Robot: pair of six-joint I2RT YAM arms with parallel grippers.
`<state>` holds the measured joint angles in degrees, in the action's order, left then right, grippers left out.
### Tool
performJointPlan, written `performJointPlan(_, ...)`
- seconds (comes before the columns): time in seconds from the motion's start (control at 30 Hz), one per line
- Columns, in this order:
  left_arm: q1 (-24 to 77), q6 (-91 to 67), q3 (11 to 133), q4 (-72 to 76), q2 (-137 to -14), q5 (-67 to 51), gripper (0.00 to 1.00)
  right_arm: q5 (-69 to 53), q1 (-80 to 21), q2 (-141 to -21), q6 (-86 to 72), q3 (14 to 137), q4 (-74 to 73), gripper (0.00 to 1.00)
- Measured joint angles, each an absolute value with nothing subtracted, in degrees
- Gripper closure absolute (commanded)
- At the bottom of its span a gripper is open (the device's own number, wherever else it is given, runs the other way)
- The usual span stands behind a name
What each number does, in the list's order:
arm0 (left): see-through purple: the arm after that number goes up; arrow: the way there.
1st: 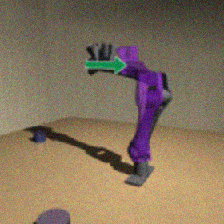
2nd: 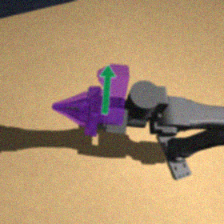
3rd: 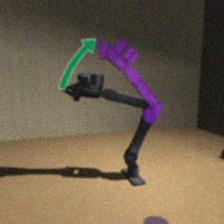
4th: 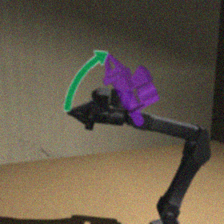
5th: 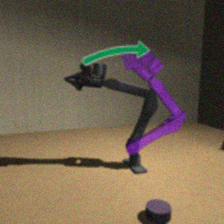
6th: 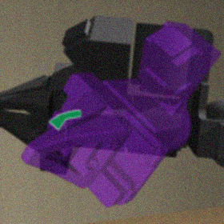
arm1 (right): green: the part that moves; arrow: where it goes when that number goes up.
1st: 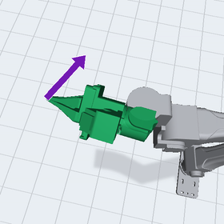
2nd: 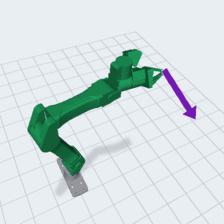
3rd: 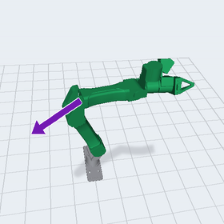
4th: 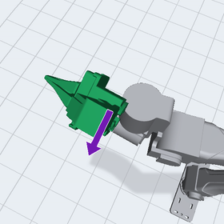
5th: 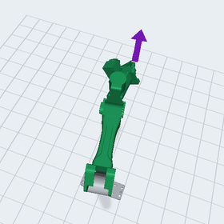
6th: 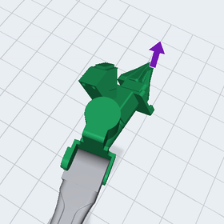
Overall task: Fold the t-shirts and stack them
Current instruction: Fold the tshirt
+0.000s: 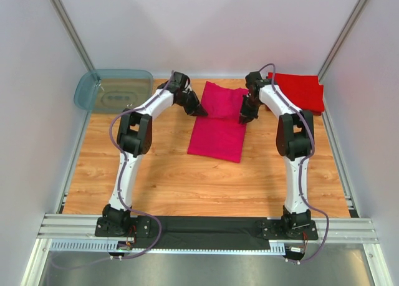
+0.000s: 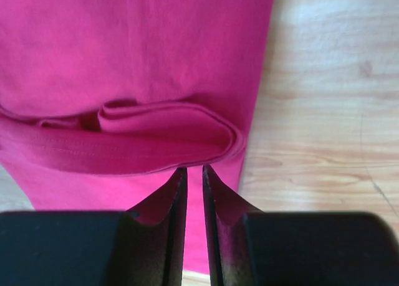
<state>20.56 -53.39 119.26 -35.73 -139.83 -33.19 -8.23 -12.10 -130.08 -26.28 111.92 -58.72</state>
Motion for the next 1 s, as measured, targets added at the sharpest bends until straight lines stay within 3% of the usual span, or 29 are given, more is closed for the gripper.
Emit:
performJointPlan(0.37, 19.4, -58.7, 124.0, -29.7, -147.5, -34.0, 0.81, -8.0, -9.9, -133.1, -26.2, 115.6, -57.9, 0.82)
performJointPlan(0.83, 17.7, -53.5, 121.8, -28.1, -142.0, -29.9, 0.8, -7.6, -9.7, -133.1, -26.1, 115.4, -55.8, 0.82)
performJointPlan(1.0, 18.9, -49.0, 120.9, -31.2, -138.2, -29.4, 0.78, -7.5, -9.7, -133.0, -26.1, 115.4, -56.8, 0.72)
